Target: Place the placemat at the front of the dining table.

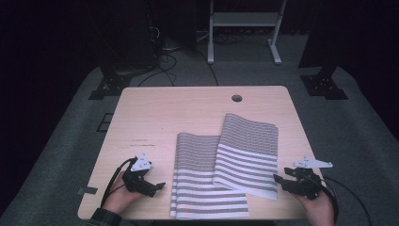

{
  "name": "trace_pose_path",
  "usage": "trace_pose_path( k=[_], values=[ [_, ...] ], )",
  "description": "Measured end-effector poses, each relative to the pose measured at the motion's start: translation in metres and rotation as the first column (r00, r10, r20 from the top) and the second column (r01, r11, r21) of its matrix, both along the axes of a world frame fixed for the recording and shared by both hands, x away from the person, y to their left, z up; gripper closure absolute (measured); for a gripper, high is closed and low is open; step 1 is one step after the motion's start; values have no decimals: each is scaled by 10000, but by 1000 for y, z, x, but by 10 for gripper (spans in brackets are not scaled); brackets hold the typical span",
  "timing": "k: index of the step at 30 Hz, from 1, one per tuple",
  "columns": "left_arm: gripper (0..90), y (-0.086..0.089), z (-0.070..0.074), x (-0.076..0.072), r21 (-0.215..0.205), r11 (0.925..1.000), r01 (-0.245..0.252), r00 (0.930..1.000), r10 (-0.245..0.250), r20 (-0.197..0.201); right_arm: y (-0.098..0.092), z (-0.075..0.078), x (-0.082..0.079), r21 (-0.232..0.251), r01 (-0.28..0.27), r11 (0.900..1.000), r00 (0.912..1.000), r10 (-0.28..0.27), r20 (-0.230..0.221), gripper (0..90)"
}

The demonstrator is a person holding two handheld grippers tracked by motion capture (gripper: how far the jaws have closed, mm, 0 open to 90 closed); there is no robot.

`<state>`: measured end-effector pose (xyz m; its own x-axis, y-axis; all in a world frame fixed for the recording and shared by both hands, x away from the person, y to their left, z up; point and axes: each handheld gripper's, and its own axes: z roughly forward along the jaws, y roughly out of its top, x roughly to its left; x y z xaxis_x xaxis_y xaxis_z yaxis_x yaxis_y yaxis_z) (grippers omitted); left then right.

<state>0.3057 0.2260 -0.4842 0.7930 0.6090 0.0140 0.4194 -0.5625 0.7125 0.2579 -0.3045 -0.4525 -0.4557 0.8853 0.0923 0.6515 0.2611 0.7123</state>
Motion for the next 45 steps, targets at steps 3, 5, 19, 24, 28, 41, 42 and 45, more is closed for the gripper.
trace_pose_path(
  k=[3, 5, 19, 24, 28, 41, 42, 45],
  values=[
    [0, 0, 0, 0, -8, 10000, -3, 10000, 3, 0, 3, -4, -5, -60, -77, 10000, 9999, 76, -131, 437],
    [0, 0, 0, 0, -5, 10000, -1, 10000, 1, 1, 5, -7, -9, -100, -83, 9999, 9997, 81, -235, 436],
    [0, 0, 0, 0, -6, 10000, -2, 10000, 2, 0, 22, -19, -13, -846, -845, 9928, 9952, 798, -573, 502],
    [0, 0, 0, 0, 0, 10000, 25, 10000, -25, -1, 16, -17, -11, -702, -751, 9947, 9952, 703, -686, 632],
    [0, 0, 0, 0, 5, 10000, 28, 10000, -28, -2, 10, -18, -9, -600, -736, 9955, 9952, 694, -692, 737],
    [0, 0, 0, 0, 4, 10000, 28, 10000, -28, -3, -6, -12, 4, -1794, -234, 9835, 9990, 163, -407, 862],
    [0, 0, 0, 0, 6, 10000, 28, 10000, -28, -3, -8, -12, 5, -1893, -177, 9818, 9992, 107, -376, 864],
    [0, 0, 0, 0, -4, 10000, 22, 10000, -22, -3, -15, -12, 10, -1817, -18, 9834, 9992, -56, -402, 868]
  ],
)
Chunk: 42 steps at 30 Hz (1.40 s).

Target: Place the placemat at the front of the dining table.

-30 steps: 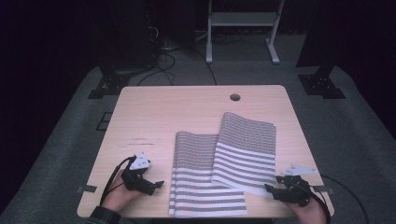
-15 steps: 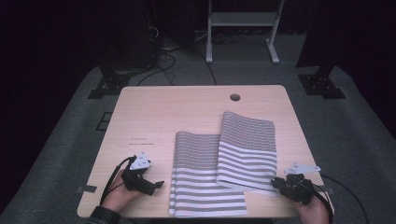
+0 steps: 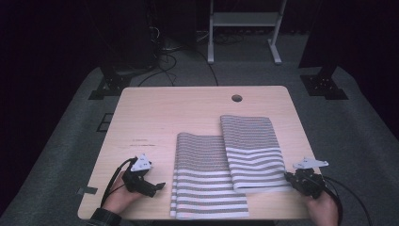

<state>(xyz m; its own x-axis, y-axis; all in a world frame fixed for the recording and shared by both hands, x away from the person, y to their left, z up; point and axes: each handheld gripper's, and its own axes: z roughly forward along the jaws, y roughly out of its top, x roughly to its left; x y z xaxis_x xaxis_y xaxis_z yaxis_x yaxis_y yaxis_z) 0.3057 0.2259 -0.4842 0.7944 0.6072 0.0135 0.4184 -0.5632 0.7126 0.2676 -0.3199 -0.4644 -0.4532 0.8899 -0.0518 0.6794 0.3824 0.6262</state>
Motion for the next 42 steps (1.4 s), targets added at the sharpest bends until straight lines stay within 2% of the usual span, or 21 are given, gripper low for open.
trace_pose_path(
  k=[7, 20, 21, 26, 30, 42],
  values=[
    [0, 0, 0, 0, 7, 10000, 5, 10000, -5, 2, -7, 3, 3, 336, 118, 9994, 9999, -119, 43, 872],
    [0, 0, 0, 0, 1, 10000, -1, 10000, 1, 2, -7, 19, 1, 1150, -89, 9933, 9968, -4, 801, 875],
    [0, 0, 0, 0, 6, 10000, 3, 10000, -3, 2, -7, 23, 1, 1266, -132, 9919, 9951, 7, 984, 876],
    [0, 0, 0, 0, 0, 10000, -1, 10000, 1, 2, -5, 30, 3, 1418, -306, 9894, 9909, 115, 1340, 876],
    [0, 0, 0, 0, 6, 10000, 4, 10000, -4, 2, -2, 38, 6, 1598, -571, 9855, 9833, 278, 1797, 876],
    [0, 0, 0, 0, 8, 10000, 3, 10000, -3, 5, 12, 45, 18, 1754, -1047, 9789, 9756, 669, 2092, 876]
  ],
)
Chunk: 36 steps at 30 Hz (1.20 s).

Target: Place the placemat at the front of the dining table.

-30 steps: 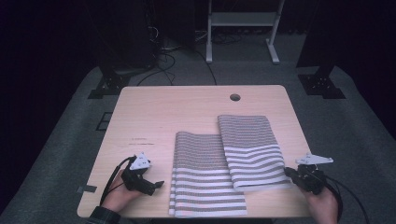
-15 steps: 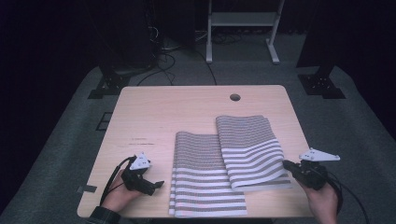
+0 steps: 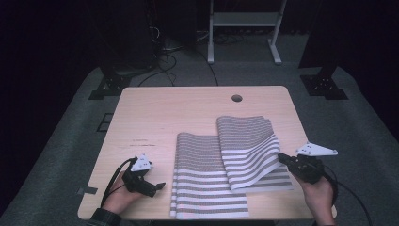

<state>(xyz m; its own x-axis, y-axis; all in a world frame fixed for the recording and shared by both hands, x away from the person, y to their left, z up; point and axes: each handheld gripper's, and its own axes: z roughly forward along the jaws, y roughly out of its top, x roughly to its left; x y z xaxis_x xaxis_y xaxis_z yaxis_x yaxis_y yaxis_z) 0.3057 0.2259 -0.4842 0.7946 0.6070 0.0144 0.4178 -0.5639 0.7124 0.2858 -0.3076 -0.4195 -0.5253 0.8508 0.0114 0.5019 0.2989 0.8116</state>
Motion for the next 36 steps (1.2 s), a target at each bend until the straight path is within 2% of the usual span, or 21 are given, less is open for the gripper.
trace_pose_path(
  k=[9, 18, 25, 27, 34, 36],
  values=[
    [0, 0, 0, 0, -11, 10000, -4, 10000, 4, -5, 11, 0, 15, 345, -338, 9988, 9994, 339, -22, 876],
    [0, 0, 0, 0, -3, 10000, 2, 10000, -2, -4, 28, 1, 29, 208, -738, 9971, 9973, 737, 49, 875],
    [0, 0, 0, 0, -4, 10000, 2, 10000, -2, -3, 38, -5, 43, 443, -883, 9951, 9957, 895, -249, 875],
    [0, 0, 0, 0, -10, 10000, -1, 10000, 1, -3, 41, -6, 46, 382, -955, 9947, 9947, 968, -333, 875],
    [0, 0, 0, 0, -22, 10000, -15, 10000, 15, -16, 57, -4, 58, 315, -1333, 9906, 9902, 1344, -383, 876],
    [0, 0, 0, 0, -19, 10000, -13, 10000, 13, -18, 60, -4, 60, 426, -1401, 9892, 9893, 1416, -347, 876]
  ],
)
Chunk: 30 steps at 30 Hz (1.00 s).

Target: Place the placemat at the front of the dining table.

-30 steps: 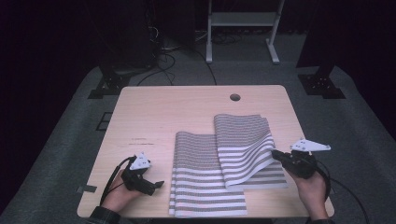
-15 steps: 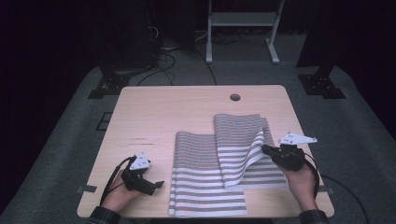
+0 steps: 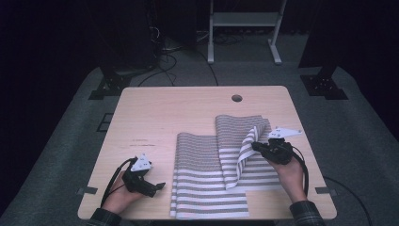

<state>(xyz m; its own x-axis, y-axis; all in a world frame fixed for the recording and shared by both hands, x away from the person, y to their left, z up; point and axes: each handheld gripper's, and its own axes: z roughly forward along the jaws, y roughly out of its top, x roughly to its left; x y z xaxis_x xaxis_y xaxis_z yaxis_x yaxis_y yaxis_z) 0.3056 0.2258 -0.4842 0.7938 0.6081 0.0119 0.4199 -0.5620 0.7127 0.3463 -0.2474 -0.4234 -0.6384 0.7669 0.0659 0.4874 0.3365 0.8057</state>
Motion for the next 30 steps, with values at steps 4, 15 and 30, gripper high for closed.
trace_pose_path(
  k=[4, 15, 30],
  values=[
    [0, 0, 0, 0, -4, 10000, -2, 10000, 2, 1, 5, 2, 4, 25, -85, 10000, 10000, 85, -35, 876],
    [0, 0, 0, 0, 28, 10000, 19, 10000, -19, 3, 19, 8, 15, 239, -535, 9983, 9985, 537, -96, 876],
    [0, 0, 0, 0, 2, 10000, 5, 10000, -5, 0, 46, 14, 20, 162, -1077, 9941, 9942, 1076, 27, 875]
  ],
)
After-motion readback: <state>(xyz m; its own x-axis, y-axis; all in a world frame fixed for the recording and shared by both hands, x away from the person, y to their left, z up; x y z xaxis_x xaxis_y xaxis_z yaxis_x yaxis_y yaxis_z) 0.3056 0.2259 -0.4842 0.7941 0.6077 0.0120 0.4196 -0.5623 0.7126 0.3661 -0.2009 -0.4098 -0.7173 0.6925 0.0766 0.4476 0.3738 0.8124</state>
